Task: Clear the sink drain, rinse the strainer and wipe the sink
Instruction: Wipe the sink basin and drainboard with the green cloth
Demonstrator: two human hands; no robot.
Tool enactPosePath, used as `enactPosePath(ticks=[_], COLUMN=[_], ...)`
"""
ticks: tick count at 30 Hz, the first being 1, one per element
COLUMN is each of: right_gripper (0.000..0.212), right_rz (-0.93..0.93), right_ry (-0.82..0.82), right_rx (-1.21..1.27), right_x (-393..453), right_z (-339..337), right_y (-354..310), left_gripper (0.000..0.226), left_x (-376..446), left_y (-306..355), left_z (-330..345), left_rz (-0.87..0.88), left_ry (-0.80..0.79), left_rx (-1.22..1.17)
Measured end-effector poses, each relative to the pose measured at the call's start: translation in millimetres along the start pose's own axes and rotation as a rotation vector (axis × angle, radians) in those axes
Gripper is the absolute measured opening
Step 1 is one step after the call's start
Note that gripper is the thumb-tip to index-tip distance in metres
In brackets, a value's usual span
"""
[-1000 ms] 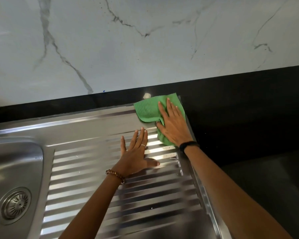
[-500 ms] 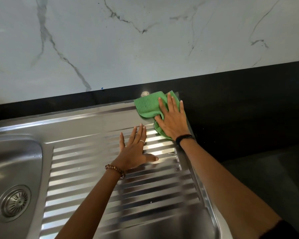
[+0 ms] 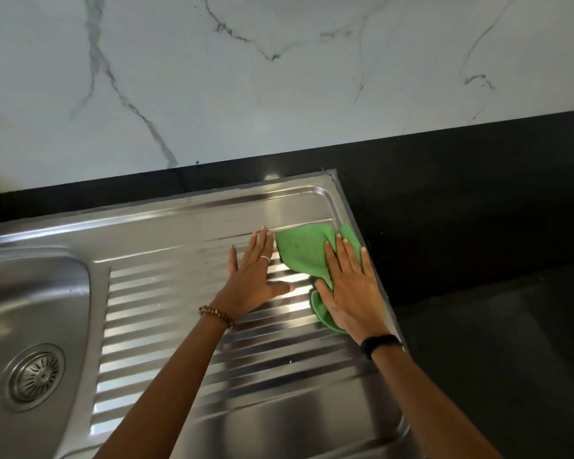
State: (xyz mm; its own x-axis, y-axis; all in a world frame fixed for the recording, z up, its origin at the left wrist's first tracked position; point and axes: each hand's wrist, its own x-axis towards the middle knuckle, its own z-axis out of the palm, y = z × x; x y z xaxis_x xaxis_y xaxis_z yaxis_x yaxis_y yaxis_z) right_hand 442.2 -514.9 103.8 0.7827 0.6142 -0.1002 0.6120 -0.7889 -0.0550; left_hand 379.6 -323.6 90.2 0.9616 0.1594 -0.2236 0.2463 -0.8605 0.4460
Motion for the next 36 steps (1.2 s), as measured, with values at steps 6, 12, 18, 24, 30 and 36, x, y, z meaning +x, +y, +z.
enactPosePath(ticks=[6, 12, 18, 24, 30, 36], right_gripper=[0.062, 0.057, 0.053, 0.056, 0.057, 0.054], right_rz=[0.083, 0.118, -0.112, -0.367, -0.577, -0.635], right_ry=[0.038, 0.081, 0.100, 0.026, -0.009, -0.015], right_rx=[-0.029, 0.088, 0.285, 0.224, 0.048, 0.179], right_x=[69.6, 56.1, 40.5, 55.4, 53.4, 33.0], right_z=[-5.7, -1.9, 7.0, 19.8, 26.7, 21.1], right_y=[-16.1, -48.4, -173.5, -318.7, -327.8, -278.9], left_gripper=[0.093, 0.100, 0.092, 0.099, 0.090, 0.085], left_x=[-76.6, -169.7, -203.0, -209.4, -220.3, -215.0], left_y=[-43.1, -103.5, -130.0, -130.2, -132.2, -120.0], left_z=[-4.7, -10.2, -22.2, -19.7, -17.0, -13.8], left_rz=[-0.140, -0.569, -0.559, -0.457, -0.426, -0.470], left_ry=[0.144, 0.289, 0.252, 0.359, 0.314, 0.316], left_rx=[-0.007, -0.142, -0.652, -0.548, -0.425, -0.144])
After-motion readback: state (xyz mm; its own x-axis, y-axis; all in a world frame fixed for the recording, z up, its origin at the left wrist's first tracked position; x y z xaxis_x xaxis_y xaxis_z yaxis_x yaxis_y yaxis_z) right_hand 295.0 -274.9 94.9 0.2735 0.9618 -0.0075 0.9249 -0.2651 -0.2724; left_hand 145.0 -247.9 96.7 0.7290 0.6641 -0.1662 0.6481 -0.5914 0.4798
